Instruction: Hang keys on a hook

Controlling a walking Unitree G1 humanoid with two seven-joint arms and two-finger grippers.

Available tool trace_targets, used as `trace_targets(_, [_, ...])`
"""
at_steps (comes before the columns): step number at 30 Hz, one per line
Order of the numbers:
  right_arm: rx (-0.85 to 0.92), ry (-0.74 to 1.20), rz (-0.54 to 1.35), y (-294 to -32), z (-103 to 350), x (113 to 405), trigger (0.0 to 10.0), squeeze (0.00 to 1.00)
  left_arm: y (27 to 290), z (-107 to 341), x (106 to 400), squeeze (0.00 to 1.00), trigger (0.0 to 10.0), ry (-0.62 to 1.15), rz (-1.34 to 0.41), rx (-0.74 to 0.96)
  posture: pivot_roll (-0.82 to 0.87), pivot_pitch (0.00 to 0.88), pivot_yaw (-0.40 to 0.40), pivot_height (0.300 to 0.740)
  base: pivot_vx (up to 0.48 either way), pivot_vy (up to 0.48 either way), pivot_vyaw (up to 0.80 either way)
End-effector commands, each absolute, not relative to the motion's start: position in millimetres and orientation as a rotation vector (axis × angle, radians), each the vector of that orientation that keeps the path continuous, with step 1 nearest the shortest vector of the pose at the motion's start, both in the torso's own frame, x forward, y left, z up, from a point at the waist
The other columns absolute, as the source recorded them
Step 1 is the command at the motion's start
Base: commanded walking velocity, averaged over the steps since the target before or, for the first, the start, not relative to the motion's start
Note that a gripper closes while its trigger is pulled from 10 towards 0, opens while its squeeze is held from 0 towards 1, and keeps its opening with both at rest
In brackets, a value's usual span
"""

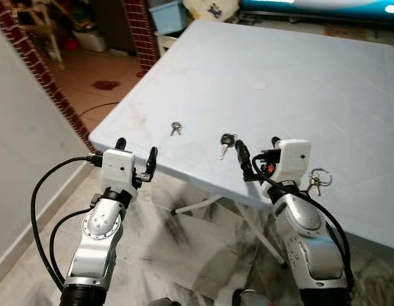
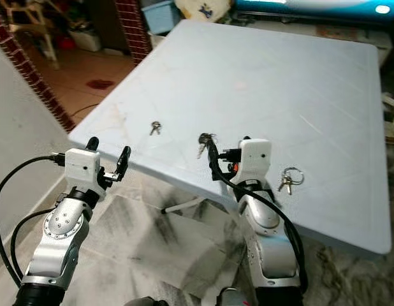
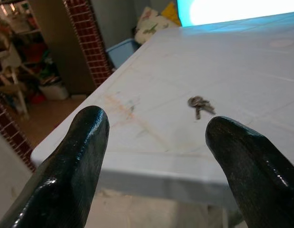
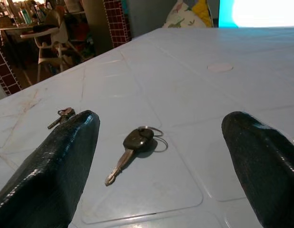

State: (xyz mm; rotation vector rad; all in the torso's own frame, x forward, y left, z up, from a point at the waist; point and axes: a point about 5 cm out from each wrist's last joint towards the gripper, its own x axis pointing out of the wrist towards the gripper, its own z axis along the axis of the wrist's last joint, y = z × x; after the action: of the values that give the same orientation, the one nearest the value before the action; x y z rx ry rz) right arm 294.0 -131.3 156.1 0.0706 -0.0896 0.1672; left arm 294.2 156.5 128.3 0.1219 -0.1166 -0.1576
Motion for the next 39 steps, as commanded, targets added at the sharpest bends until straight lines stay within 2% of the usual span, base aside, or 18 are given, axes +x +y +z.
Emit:
trace_targets(1, [0.079, -0.098, 0.162, -132.2, 159.0, 294.2, 10.0, 0.0, 160.6, 127.7, 293.8, 0.0, 10.0, -0.102, -0.143, 0.119, -0.04, 0.154, 0.093, 0.74, 0.0, 0.0, 0.0])
trace_targets(22, [-0.001, -0.173, -0.093, -162.2, 170.2, 297.9, 10.0, 0.0, 160.3, 126.6, 295.0, 0.0, 10.0, -0.08, -0.155, 0.128, -0.04, 0.159, 0.093, 0.74, 0.0, 0.459, 0.0])
trace_targets(39, [-0.04, -0.17, -0.138, -167.9, 171.2, 300.4, 10.0, 0.0, 154.0, 128.6, 293.1, 0.0, 10.0, -0.099, -0.195, 0.116, -0.04, 0.163, 0.081, 0.74, 0.0, 0.0, -0.75])
